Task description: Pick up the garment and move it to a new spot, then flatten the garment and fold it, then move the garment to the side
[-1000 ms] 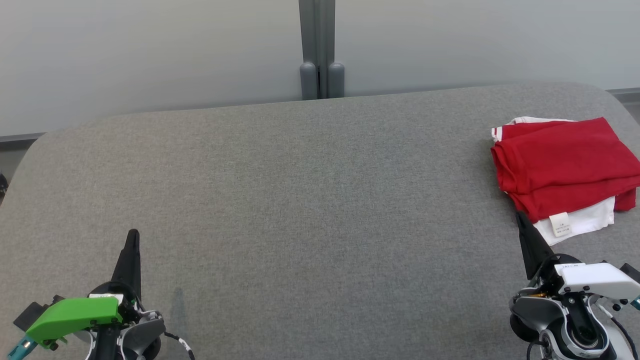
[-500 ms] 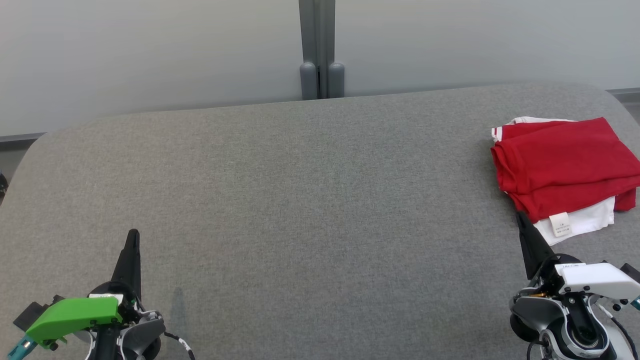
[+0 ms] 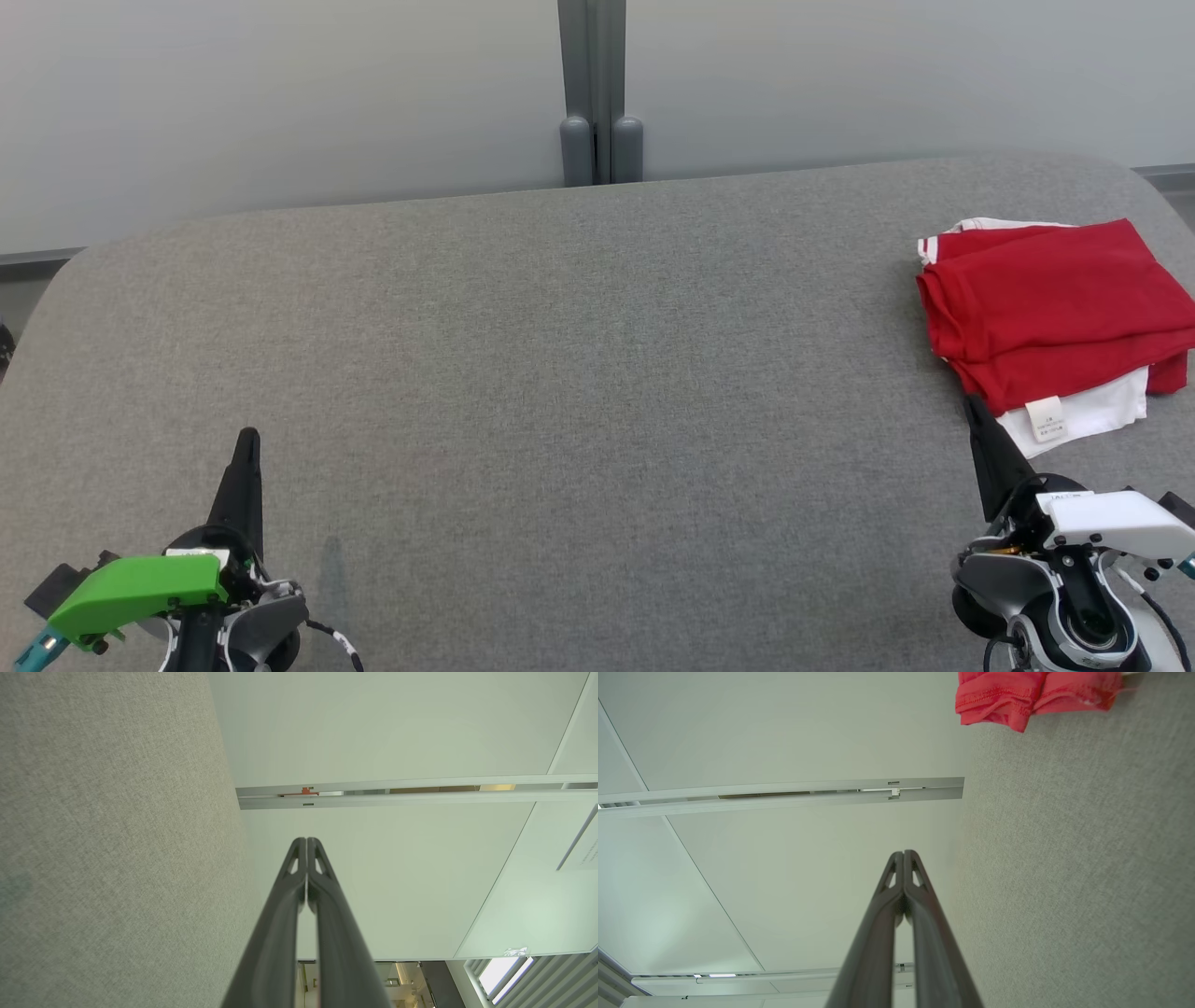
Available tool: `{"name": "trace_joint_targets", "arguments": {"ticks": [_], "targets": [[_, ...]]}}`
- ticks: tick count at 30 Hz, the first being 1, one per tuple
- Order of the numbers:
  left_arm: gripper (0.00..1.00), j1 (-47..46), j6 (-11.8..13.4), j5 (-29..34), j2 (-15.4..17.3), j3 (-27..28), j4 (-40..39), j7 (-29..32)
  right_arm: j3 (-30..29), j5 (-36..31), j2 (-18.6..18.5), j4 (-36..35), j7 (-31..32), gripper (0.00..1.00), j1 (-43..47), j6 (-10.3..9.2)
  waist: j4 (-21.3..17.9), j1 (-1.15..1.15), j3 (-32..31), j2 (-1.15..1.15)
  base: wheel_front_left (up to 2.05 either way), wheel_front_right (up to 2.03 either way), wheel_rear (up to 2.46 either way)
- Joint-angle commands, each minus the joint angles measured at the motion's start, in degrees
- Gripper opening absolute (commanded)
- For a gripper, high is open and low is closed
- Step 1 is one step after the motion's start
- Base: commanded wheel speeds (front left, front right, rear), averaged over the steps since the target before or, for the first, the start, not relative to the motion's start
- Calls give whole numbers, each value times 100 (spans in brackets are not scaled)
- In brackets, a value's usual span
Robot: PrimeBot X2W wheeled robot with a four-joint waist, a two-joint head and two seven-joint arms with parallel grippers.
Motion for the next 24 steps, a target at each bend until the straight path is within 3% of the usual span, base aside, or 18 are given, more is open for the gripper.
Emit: {"name": "trace_joint_targets", "arguments": {"ticks": [1, 24], "targets": [[0, -61, -32, 25, 15, 26, 6, 6, -12, -31, -2, 14, 30, 0, -24, 2, 0, 0, 0, 0, 0, 0, 0], [0, -62, -28, 36, 6, 33, 6, 15, -32, -46, 11, 15, 38, 0, -26, 2, 0, 0, 0, 0, 0, 0, 0]]}}
